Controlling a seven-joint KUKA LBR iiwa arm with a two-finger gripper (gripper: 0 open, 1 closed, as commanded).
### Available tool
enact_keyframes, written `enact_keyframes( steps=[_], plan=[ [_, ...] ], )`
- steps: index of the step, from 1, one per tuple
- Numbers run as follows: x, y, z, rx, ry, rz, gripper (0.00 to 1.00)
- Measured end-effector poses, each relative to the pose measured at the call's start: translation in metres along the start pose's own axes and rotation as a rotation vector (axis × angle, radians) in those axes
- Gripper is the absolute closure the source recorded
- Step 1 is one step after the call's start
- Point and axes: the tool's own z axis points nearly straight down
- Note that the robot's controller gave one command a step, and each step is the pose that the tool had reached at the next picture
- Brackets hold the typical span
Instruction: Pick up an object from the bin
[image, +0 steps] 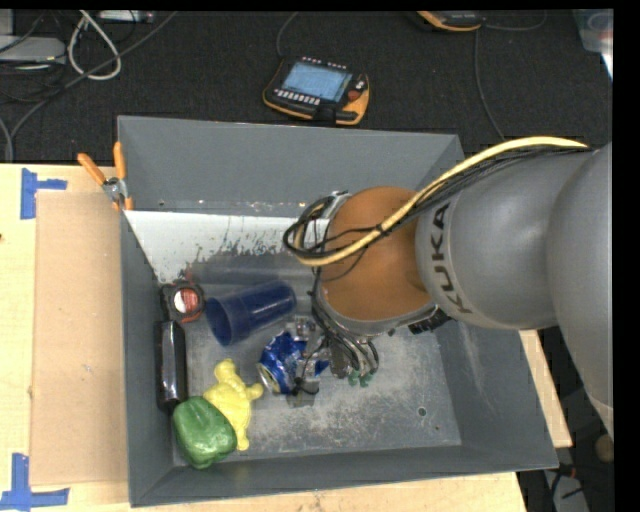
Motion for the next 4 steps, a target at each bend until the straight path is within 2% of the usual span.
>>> enact_keyframes(
  steps=[1,2,3,4],
  plan=[
    [0.018,-0.006,0.048,0.001,0.004,0.013,1.0],
    [0.018,-0.006,0.048,0.001,0.004,0.013,1.0],
    [0.019,-0.017,0.048,0.002,0.008,0.02,1.0],
    [0.021,-0.016,0.017,0.0,0.006,0.009,1.0]
  ],
)
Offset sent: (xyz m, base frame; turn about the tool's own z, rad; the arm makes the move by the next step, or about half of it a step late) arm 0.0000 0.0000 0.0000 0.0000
